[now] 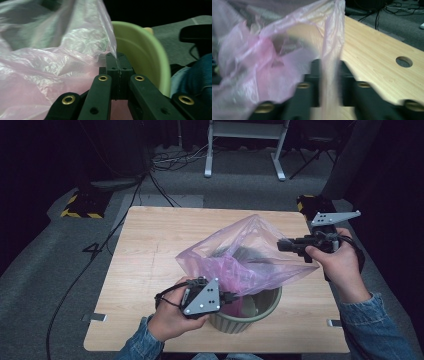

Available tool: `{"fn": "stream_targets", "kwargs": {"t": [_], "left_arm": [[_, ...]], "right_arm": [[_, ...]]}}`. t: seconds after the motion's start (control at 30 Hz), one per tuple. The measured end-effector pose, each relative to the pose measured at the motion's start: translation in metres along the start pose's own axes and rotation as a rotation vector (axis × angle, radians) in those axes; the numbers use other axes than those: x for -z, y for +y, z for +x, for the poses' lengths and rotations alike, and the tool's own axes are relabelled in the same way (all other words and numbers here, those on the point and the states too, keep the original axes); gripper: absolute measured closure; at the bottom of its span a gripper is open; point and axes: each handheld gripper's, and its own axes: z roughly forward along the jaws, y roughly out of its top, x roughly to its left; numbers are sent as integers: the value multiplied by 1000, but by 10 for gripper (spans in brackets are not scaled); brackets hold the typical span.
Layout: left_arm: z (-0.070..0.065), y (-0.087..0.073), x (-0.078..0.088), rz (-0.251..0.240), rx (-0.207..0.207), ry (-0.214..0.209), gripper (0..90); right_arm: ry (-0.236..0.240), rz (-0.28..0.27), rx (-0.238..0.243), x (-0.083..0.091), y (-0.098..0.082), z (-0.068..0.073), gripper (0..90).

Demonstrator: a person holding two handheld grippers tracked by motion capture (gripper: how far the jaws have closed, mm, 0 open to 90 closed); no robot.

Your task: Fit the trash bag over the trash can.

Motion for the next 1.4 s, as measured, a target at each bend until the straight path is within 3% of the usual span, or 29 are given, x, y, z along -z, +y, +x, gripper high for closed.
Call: {"fn": "stream_targets", "kwargs": {"t": [0.1, 0.2, 0.3, 0.4, 0.5, 0.6, 0.7, 0.8, 0.87, 0.93, 0.97, 1.07, 1.13, 1.23, 1.3, 1.33, 1.4], "left_arm": [[5, -8, 14, 2, 36, 50, 900], [10, -17, 23, -26, 78, 72, 900], [8, -20, 24, -20, 78, 84, 900], [6, -21, 27, -15, 77, 100, 900], [6, -25, 34, -12, 91, 124, 900], [7, -33, 45, -9, 113, 148, 900], [8, -42, 57, -10, 140, 177, 900], [7, -49, 69, -14, 160, 200, 900], [6, -52, 73, -30, 172, 186, 900], [4, -52, 70, -16, 156, 174, 900], [2, -51, 68, -14, 147, 164, 900], [-2, -46, 61, -7, 114, 131, 900], [-3, -44, 58, -5, 103, 115, 900], [-4, -44, 54, -2, 102, 102, 900], [-5, -44, 52, -3, 102, 96, 900], [-6, -44, 52, -6, 102, 94, 900], [-5, -45, 52, -7, 101, 90, 900]], "right_arm": [[-42, 17, -1, 3, -6, -4, 900], [-43, 6, -39, 7, -13, -9, 900], [-42, 9, -54, 7, -19, -7, 900], [-98, 13, -51, 8, -24, -5, 783], [-77, 10, -91, 10, -33, -9, 797], [-102, 9, -99, 15, -42, -13, 808], [-101, -2, -107, 19, -50, -15, 835], [-87, 25, -101, 16, -58, -14, 891], [-69, 48, -91, 11, -62, -11, 900], [-43, 41, -88, 8, -63, -9, 886], [-41, 26, -87, 8, -61, -8, 845], [-91, -79, -114, 13, -49, -9, 523], [-116, -152, -131, 19, -38, -14, 405], [-135, -217, -116, 25, -16, -18, 354], [-115, -245, -120, 26, -2, -18, 334], [-99, -240, -117, 23, 4, -17, 329], [-79, -179, -94, 10, 11, -15, 288]]}}
